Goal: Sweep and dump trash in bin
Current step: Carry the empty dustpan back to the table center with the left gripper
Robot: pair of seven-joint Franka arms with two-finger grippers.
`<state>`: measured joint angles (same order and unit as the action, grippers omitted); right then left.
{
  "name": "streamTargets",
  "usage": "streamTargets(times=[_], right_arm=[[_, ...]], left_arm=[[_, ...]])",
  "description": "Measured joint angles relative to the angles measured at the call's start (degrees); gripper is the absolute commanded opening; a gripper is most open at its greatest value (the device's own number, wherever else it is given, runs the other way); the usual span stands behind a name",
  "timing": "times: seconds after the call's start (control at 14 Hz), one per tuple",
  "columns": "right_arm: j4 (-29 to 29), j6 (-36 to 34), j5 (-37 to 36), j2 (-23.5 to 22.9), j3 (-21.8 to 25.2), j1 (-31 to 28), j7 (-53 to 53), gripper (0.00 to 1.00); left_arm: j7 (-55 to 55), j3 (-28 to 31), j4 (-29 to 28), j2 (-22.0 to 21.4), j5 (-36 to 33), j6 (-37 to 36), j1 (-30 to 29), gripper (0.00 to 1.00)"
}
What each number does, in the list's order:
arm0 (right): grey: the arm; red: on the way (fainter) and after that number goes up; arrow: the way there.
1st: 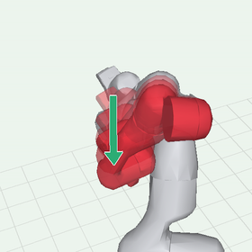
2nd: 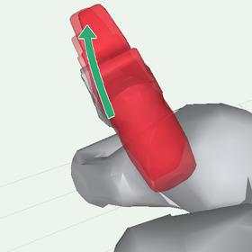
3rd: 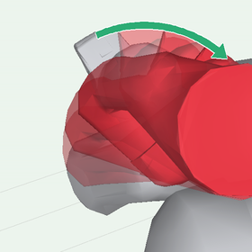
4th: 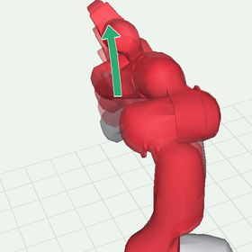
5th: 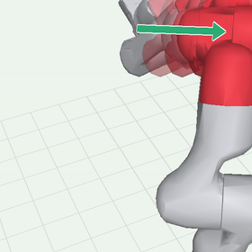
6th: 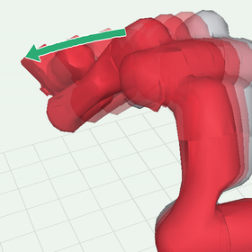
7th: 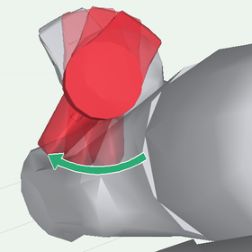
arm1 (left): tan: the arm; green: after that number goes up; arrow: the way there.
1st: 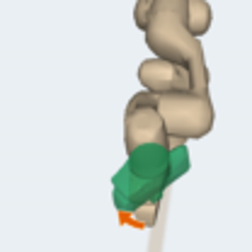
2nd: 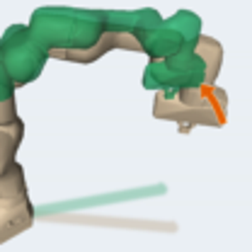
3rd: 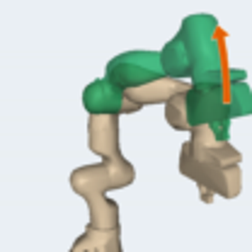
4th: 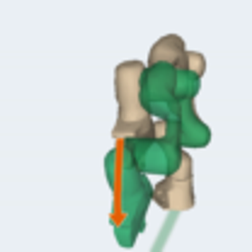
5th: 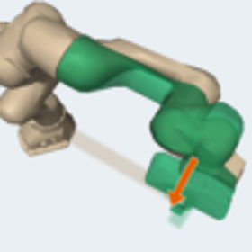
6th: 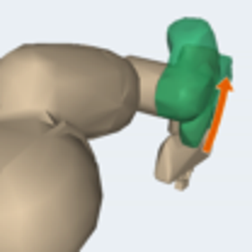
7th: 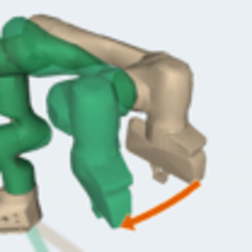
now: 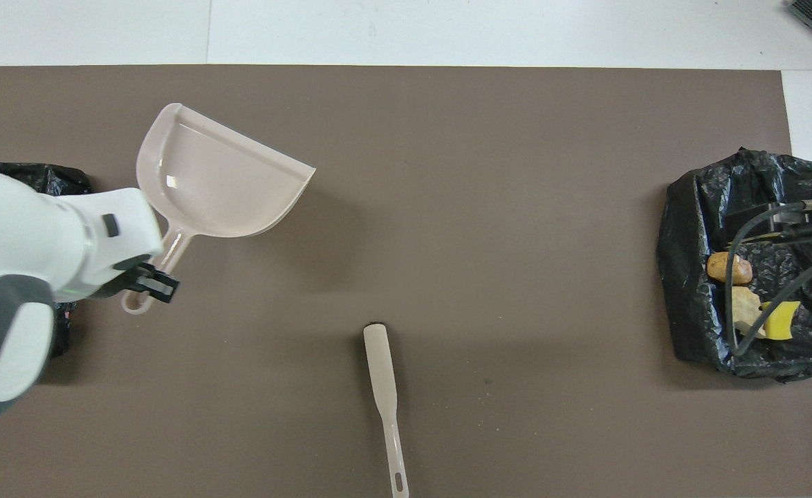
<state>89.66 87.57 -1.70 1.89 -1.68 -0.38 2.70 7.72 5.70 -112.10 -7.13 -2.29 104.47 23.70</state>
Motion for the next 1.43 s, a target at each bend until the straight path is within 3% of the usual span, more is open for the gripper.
streamTargets(times=[0.29,0.71,1.43], right_arm=[[1.23,0.65,0.16,0.65,-0.09,0.01,0.14,1.00],[1.28,0.68,0.16,0.65,0.02,-0.17,0.13,1.00],[1.28,0.68,0.16,0.65,0.03,-0.31,0.13,1.00]], left_arm=[[-15.43,0.01,-1.89,3.67,3.79,8.95,9.46,0.00],[-28.35,0.03,-1.00,16.65,6.13,26.18,17.80,0.00],[-28.43,0.20,0.68,20.17,8.82,28.98,18.01,0.00]])
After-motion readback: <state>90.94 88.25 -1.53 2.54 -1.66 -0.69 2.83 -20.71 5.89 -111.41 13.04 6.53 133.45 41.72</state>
